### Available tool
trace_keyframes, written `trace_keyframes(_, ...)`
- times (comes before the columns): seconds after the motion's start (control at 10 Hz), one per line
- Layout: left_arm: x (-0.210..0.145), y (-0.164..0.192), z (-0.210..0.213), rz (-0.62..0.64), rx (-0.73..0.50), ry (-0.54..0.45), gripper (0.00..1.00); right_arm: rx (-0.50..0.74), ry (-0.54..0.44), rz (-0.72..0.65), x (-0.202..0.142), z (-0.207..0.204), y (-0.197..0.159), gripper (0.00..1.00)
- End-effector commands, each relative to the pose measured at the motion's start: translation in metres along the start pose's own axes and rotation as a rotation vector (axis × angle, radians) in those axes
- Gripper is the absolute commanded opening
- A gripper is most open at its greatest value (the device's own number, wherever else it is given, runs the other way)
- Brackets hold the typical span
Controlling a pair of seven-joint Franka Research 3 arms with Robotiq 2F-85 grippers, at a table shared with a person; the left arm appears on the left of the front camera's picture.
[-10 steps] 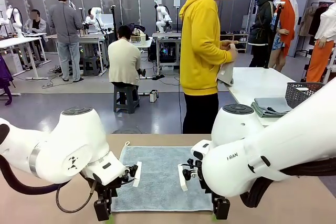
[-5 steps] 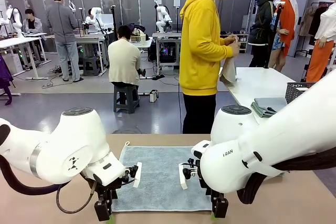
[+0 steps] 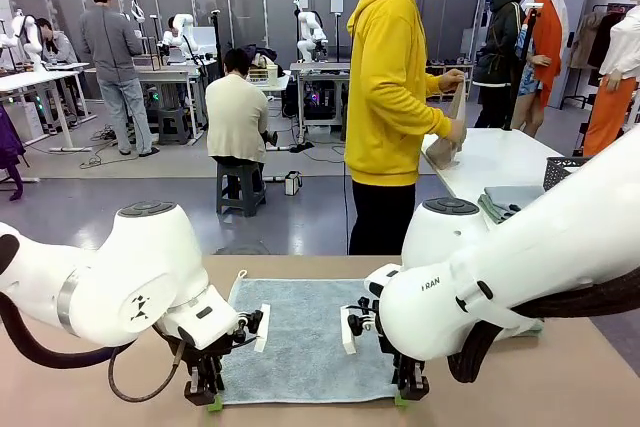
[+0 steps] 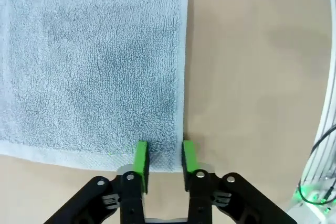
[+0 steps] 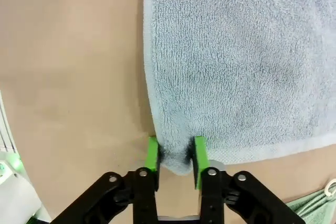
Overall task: Fold the towels and place them in the basket.
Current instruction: When a person lays out a Towel with hook on the table, fold it in half twice.
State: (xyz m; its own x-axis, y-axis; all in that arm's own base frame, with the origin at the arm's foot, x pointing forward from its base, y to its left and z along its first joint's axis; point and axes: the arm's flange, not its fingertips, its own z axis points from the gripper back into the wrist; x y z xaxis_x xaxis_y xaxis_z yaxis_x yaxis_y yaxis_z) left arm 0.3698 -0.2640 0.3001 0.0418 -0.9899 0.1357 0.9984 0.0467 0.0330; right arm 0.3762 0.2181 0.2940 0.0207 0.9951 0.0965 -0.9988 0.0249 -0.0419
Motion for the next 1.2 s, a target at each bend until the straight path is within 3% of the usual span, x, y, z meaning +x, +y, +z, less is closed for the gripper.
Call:
trace_keyframes(0.0,-0.001,-0.003,-0.003,0.01,0.006,0.019,0.0,0.013,0.003,-0.023,0.002,-0.002,-0.001,0.0)
trace_keyframes(0.6,-0.003,-0.004,0.007,0.011,0.029,0.012,0.0,-0.002,0.001,-0.046,0.003,0.015,-0.005,0.0)
trace_keyframes(1.1,0.006,-0.001,0.062,0.057,0.105,-0.04,0.0,-0.072,-0.046,-0.041,0.021,0.067,-0.004,0.0)
